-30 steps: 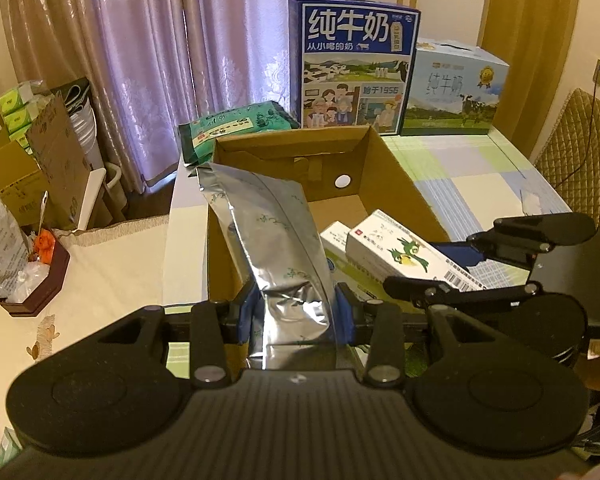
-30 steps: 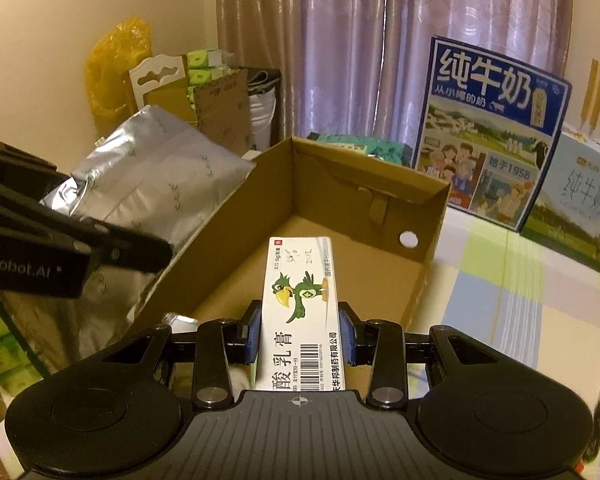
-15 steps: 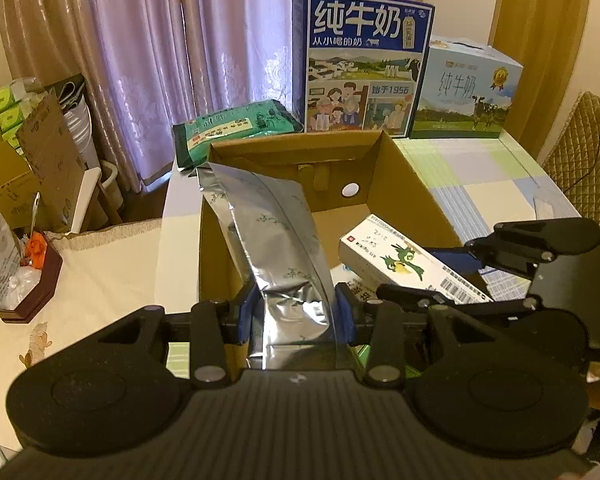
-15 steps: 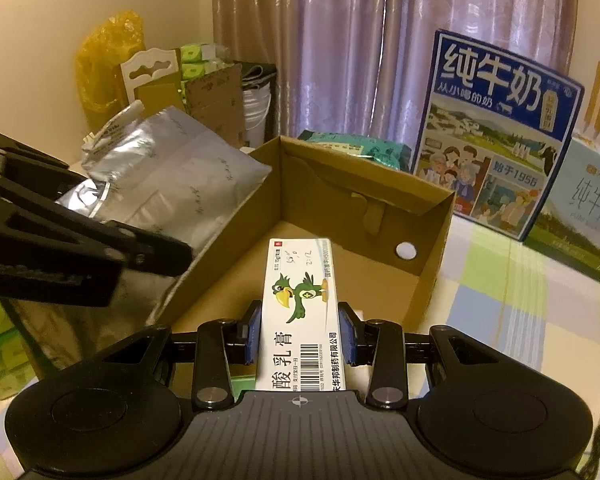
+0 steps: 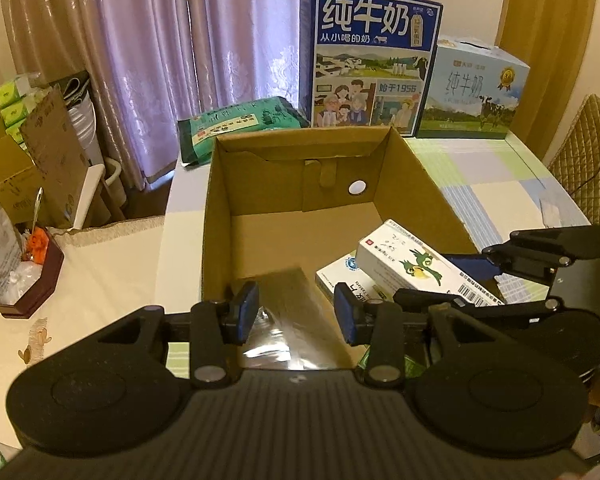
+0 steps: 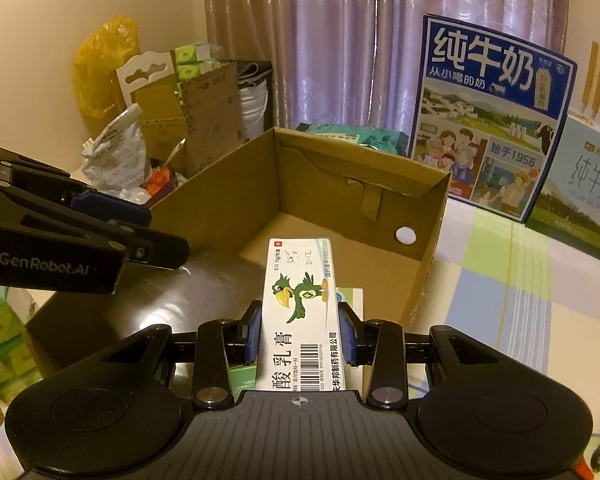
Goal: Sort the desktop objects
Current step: 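Open the left gripper inside the cardboard box while the right releases the ointment box there, then move both open grippers back over the red packet and white spoon, then close the right gripper on the white plastic spoon's bowl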
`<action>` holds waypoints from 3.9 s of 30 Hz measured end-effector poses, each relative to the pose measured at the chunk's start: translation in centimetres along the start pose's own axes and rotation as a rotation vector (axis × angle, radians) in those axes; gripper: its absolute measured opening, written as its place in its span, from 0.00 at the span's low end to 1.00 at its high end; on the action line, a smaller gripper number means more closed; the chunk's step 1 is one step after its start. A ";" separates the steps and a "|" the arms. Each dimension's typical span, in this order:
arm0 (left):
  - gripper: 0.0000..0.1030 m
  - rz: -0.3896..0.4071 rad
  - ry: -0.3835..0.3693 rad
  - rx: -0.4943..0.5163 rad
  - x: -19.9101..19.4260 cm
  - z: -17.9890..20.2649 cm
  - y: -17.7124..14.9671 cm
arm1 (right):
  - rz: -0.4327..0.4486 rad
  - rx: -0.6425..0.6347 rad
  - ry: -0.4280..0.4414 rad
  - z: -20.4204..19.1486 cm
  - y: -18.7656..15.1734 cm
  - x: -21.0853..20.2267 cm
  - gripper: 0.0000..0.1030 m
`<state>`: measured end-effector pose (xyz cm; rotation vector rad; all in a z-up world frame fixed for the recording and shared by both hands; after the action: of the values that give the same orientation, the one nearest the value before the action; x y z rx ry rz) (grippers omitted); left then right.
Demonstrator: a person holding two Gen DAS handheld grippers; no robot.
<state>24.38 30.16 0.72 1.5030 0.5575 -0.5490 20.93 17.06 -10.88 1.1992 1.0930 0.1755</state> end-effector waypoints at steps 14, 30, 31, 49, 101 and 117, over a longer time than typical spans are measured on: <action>0.35 0.002 0.014 -0.006 -1.0 -0.7 -0.6 | 0.007 0.015 0.005 -0.7 0.6 -0.4 0.35; 0.35 -0.010 0.019 0.006 -1.2 -0.8 -1.4 | 0.045 0.045 0.009 -0.3 1.1 -1.0 0.48; 0.35 -0.010 0.020 0.006 -1.2 -0.8 -1.5 | 0.046 0.047 0.006 -0.2 1.1 -1.1 0.49; 0.74 0.064 0.021 0.050 -6.4 3.5 -1.0 | 0.127 0.107 -0.058 4.0 -1.5 -10.0 0.98; 0.95 0.010 -0.292 0.283 4.8 29.0 -11.1 | -0.039 0.456 -0.314 22.6 -20.2 -15.4 0.64; 0.95 0.000 -0.269 0.287 5.7 28.9 -11.1 | -0.091 0.279 -0.409 22.9 -20.5 -13.2 0.50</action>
<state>21.62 1.28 -11.58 1.6635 0.2766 -0.8443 22.88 -14.77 -20.86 1.3560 0.8237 -0.2914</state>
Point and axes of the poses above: each gripper's, at about its wrist camera, not at the fingertips, and x roughly the way its jaws point, z to its right, y to its top, the point moved 4 cm from there along x, roughly the way its jaws point, and after that the axes turned 7 degrees about z, right-handed, at the moved point
